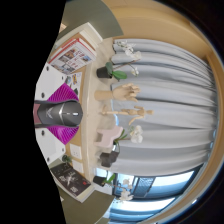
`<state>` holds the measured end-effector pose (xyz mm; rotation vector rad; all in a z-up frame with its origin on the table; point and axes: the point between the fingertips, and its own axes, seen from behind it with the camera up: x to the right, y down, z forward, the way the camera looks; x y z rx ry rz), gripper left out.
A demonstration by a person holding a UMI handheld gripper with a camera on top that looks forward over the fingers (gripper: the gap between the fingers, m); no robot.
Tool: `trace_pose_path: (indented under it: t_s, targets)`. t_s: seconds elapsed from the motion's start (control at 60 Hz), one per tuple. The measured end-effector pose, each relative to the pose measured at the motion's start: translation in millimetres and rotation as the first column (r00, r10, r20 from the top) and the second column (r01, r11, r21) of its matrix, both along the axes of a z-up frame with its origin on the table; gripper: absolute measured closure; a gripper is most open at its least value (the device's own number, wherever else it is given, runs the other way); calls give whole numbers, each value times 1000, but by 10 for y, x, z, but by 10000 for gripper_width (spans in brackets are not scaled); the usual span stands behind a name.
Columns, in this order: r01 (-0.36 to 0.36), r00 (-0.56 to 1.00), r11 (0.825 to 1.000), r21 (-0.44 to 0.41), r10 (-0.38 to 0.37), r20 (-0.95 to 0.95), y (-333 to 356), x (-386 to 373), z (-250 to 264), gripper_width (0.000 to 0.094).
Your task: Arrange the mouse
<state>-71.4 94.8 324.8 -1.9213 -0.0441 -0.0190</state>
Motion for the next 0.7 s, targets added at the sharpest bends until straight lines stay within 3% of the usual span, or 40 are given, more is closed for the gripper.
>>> trace_pose_path:
  t_s: [0.183, 0.35, 0.5, 0.517, 0.533, 0.683, 0.7]
  targets:
    - [-45, 998, 983, -179, 51, 31, 381, -483, -1229, 672]
    - [-56, 998, 922, -382, 61, 3, 235, -671, -2583, 670]
    - [-43, 999, 858, -512, 44, -11, -83, -705, -3381, 664]
    - [-41, 999, 860, -509, 39, -15, -100, -703, -3384, 704]
    - [-37, 999, 878, -477, 31, -19, -58, -707, -3363, 669]
    - [-31, 999, 864, -502, 20, -28, -112, -704, -3376, 669]
    - [-33, 999, 864, -503, 22, -28, -113, -704, -3378, 594]
